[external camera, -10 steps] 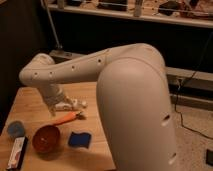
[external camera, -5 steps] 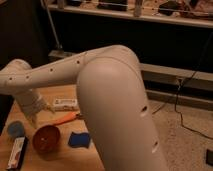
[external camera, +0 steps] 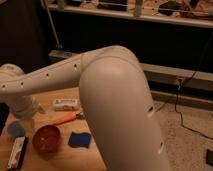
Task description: Place the eraser on the white sponge
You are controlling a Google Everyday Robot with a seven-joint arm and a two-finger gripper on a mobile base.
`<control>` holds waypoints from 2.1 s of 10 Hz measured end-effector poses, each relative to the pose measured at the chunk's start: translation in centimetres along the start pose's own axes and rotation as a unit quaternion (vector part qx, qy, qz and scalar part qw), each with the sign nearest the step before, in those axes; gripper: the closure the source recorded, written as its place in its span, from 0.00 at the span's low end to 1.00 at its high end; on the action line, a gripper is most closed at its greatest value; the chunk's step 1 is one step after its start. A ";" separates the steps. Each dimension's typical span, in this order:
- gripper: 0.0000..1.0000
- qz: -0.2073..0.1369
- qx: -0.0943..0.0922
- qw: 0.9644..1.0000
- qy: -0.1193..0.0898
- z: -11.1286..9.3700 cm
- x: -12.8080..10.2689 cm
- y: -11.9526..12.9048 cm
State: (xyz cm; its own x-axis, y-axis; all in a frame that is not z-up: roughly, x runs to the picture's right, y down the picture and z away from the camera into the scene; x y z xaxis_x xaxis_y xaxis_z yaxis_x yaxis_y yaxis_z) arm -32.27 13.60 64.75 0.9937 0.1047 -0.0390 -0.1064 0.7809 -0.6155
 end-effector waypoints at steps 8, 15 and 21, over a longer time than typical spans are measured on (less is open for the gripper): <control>0.35 -0.377 0.019 0.926 -0.001 -2.8 -2.6 -1.5; 0.35 -0.529 0.000 0.849 0.021 -2.5 4.2 -8.6; 0.35 -0.570 -0.013 0.821 0.003 -1.7 4.7 -8.2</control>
State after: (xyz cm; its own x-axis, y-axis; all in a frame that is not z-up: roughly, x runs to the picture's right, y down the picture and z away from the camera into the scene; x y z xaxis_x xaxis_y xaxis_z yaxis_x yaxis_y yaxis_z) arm -26.71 6.60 68.27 0.4464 -0.6893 0.5706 0.8947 0.3547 -0.2715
